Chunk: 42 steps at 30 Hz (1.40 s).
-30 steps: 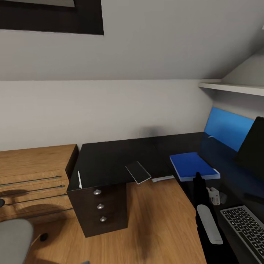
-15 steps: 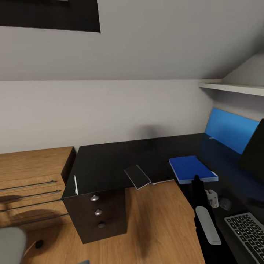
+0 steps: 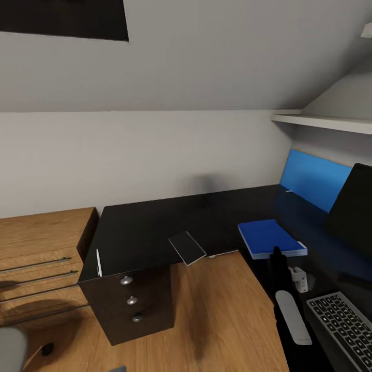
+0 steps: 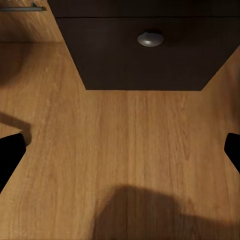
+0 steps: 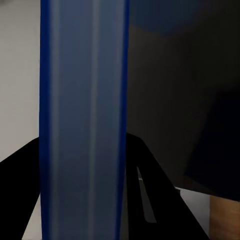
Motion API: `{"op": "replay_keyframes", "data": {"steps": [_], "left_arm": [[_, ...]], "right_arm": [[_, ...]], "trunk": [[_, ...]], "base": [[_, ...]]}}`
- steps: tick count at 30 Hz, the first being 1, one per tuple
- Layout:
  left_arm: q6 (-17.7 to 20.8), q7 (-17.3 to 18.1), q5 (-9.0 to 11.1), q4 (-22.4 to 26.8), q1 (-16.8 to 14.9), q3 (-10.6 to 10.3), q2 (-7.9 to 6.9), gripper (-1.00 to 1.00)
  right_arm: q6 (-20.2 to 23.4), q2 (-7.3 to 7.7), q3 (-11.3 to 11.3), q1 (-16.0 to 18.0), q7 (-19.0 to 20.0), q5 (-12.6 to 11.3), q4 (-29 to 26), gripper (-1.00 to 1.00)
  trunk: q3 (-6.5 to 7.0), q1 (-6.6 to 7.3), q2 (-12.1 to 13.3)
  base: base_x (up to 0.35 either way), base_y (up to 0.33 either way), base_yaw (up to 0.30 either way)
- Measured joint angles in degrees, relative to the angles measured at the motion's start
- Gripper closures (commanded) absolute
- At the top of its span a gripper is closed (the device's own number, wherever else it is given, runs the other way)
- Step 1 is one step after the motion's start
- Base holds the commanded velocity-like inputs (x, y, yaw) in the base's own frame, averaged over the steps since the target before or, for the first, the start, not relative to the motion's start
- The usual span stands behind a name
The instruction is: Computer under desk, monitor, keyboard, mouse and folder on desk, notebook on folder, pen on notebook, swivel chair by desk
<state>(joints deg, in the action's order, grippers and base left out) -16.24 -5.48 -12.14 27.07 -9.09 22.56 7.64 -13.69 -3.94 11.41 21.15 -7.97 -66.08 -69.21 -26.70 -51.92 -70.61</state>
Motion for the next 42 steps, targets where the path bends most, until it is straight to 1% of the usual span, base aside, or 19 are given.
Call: {"op": "replay_keyframes", "data": {"steps": [3, 7, 11, 19, 26, 31, 34, 37, 40, 42], "left_arm": [[-0.03, 0.0, -0.04, -0.03, 0.0, 0.01, -0.02, -1.0], [-0.1, 0.01, -0.08, -0.13, 0.0, -0.02, -0.05, -1.0], [-0.1, -0.05, -0.09, -0.15, 0.0, -0.06, -0.05, -1.0], [-0.09, 0.0, -0.02, -0.15, 0.0, -0.11, 0.03, -1.0], [-0.09, 0.01, -0.08, -0.15, 0.0, -0.11, 0.12, -1.0], [-0.09, 0.05, -0.14, -0.15, 0.0, -0.13, 0.12, -1.0], [-0.09, 0.09, -0.21, -0.15, 0.0, -0.14, 0.13, -1.0], [-0.09, 0.09, -0.25, -0.15, 0.0, -0.14, 0.13, -1.0], [-0.09, 0.09, -0.26, -0.15, 0.0, -0.17, 0.13, -1.0], [-0.09, 0.09, -0.26, -0.15, 0.0, -0.19, 0.13, -1.0]], "right_arm": [[0.05, 0.14, 0.08, 0.0, -0.09, 0.0, 0.08, 1.0], [0.06, 0.18, 0.1, 0.0, -0.1, 0.01, 0.11, 1.0], [0.06, 0.38, 0.16, 0.1, -0.11, 0.05, 2.88, 1.0], [0.04, 0.56, 0.19, 0.26, -0.01, 0.14, 4.41, 1.0], [-0.2, 0.62, 0.33, 1.69, 0.15, 0.26, 7.11, 1.0], [-0.21, 1.2, 0.49, 1.9, 0.1, 0.16, 7.51, 1.0], [-0.21, 1.45, 1.29, 1.93, 0.0, -0.02, 7.56, 1.0], [-0.19, 1.47, 1.8, 1.93, -0.06, -1.24, 7.58, 1.0], [-0.14, 1.79, 2.82, 1.93, -0.1, -4.55, 7.61, 1.0], [-0.12, 2.12, 3.34, 1.93, -0.1, -6.13, 7.65, 1.0]], "trunk": [[0.0, 0.0, 0.0], [0.0, 0.03, -0.01], [0.0, 0.01, 0.0], [0.0, 0.0, 0.0], [0.0, 0.0, 0.0], [0.0, 0.0, 0.0], [0.0, 0.0, 0.0], [0.0, 0.0, 0.0], [0.0, 0.0, 0.0], [0.0, 0.0, 0.0]], "base": [[0.025, 0.0, 0.0], [0.236, 0.0, 0.0], [0.17, 0.0, 0.0], [0.02, 0.0, 0.0], [0.001, 0.0, 0.0], [0.0, 0.0, 0.0], [0.0, 0.0, 0.0], [0.0, 0.0, 0.0], [0.0, 0.0, 0.0], [0.0, 0.0, 0.0]]}}
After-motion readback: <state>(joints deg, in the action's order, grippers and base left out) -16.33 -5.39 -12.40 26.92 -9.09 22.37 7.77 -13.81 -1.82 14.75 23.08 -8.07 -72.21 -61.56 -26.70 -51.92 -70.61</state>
